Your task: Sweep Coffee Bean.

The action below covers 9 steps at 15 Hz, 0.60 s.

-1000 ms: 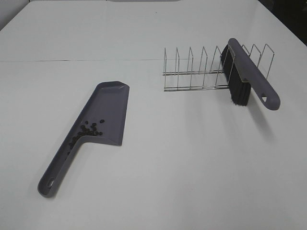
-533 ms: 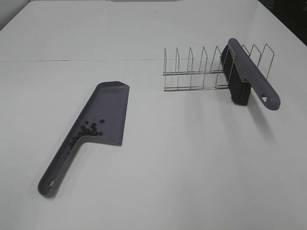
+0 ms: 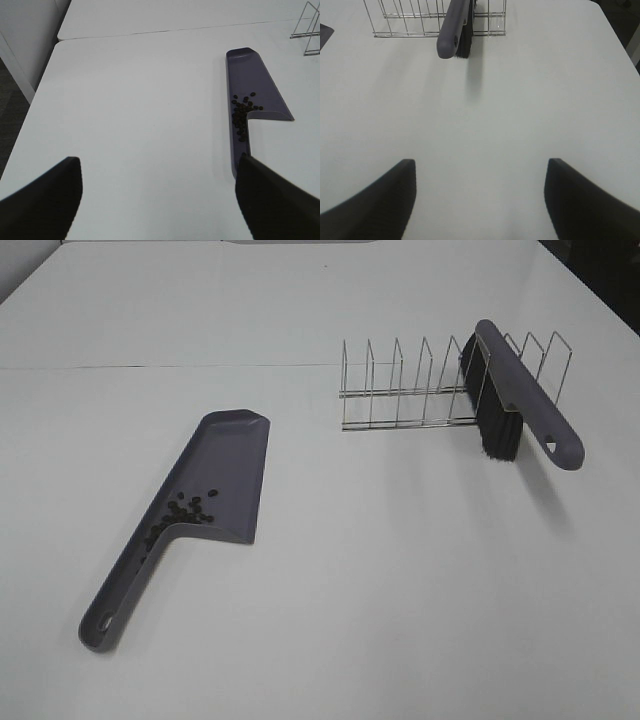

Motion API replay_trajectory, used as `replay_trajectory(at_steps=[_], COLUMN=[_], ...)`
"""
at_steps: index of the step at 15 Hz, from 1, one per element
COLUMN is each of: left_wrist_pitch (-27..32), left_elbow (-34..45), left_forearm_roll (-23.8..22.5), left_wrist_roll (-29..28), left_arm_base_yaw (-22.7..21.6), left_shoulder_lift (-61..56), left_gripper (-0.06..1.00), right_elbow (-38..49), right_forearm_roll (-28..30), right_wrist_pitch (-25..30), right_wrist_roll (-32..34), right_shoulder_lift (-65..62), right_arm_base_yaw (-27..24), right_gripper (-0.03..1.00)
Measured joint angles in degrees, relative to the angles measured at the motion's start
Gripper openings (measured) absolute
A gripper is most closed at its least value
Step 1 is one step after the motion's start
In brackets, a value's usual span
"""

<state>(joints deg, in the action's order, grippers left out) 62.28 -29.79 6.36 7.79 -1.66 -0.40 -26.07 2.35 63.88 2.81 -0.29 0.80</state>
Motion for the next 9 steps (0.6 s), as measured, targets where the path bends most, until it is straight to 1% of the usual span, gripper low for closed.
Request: replay_trajectory(at_steps=[9], left_wrist_pitch=[0.0], left_elbow=[0.0], left_forearm_roll=[0.0], left_wrist_roll=[-0.1], left_arm_base_yaw=[0.0], left_shoulder_lift=[0.0], left_gripper=[0.75], right_elbow=[0.0], right_forearm_roll=[0.0], right_wrist_pitch=[0.0], right_wrist_roll=[0.0], right_shoulder_lift=[0.0], right_arm_base_yaw=[0.0], right_gripper=[0.63])
